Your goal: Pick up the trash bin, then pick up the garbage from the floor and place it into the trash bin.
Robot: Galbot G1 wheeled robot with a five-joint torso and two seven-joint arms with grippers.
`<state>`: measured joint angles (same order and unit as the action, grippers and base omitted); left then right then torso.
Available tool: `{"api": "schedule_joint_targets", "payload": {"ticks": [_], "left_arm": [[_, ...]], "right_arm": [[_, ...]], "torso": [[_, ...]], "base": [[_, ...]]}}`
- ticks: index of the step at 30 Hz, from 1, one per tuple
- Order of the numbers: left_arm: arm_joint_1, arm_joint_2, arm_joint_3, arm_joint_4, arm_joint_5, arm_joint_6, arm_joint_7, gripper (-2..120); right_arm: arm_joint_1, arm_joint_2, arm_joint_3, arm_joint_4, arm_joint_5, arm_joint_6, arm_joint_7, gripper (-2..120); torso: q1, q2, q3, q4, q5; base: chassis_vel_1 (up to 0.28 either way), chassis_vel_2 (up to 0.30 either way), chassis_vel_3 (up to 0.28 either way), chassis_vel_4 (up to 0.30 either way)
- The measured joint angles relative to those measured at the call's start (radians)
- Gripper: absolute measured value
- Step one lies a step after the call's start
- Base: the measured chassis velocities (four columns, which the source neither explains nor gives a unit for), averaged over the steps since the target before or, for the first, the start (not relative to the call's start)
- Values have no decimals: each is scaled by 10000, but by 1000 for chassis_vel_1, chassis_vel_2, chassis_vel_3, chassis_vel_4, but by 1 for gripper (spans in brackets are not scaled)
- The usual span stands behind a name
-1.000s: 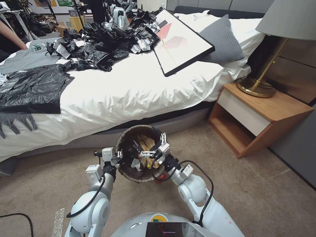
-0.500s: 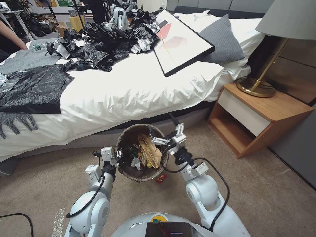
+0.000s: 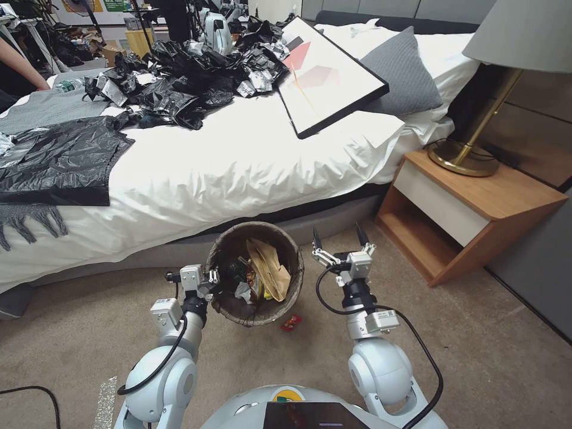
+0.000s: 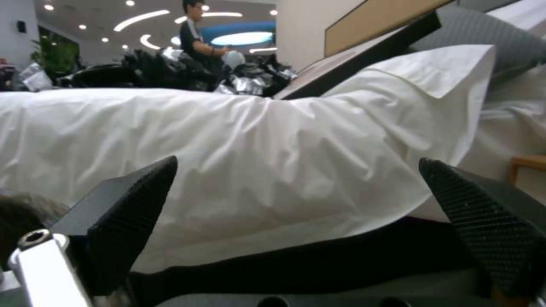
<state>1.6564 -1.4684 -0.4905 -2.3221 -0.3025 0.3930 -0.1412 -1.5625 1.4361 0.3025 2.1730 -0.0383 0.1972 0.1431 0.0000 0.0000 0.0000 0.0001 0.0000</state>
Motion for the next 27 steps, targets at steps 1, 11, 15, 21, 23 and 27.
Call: {"api": "schedule_joint_targets", "payload": {"ticks": [1,11,15,21,23,27], "left_arm": [[-3,4,-12,0,5,-39,15,2],[-38,5,-27,25,-18,-107,17,2],[-43,-1,-23,24,-37,-109,13,2],[-35,-2,-66,9,-84,-92,12,2],[-30,0,-75,1,-107,-85,13,2],[-27,-2,-75,-1,-112,-81,15,2]], "right_arm": [[-152,79,111,-48,-48,131,-7,100],[-479,129,583,-73,148,335,-186,100],[-457,119,595,-71,166,338,-247,100],[-384,117,583,-75,180,332,-340,100],[-364,113,565,-85,197,328,-374,100],[-357,110,562,-88,209,325,-392,100]], "torso": [[0,0,0,0,0],[0,0,0,-1,0],[0,0,0,0,0],[0,0,0,-1,0],[0,0,0,0,0],[0,0,0,-1,0]], "base": [[0,0,0,0],[0,0,0,0],[0,0,0,0],[0,0,0,0],[0,0,0,0],[0,0,0,0]]}}
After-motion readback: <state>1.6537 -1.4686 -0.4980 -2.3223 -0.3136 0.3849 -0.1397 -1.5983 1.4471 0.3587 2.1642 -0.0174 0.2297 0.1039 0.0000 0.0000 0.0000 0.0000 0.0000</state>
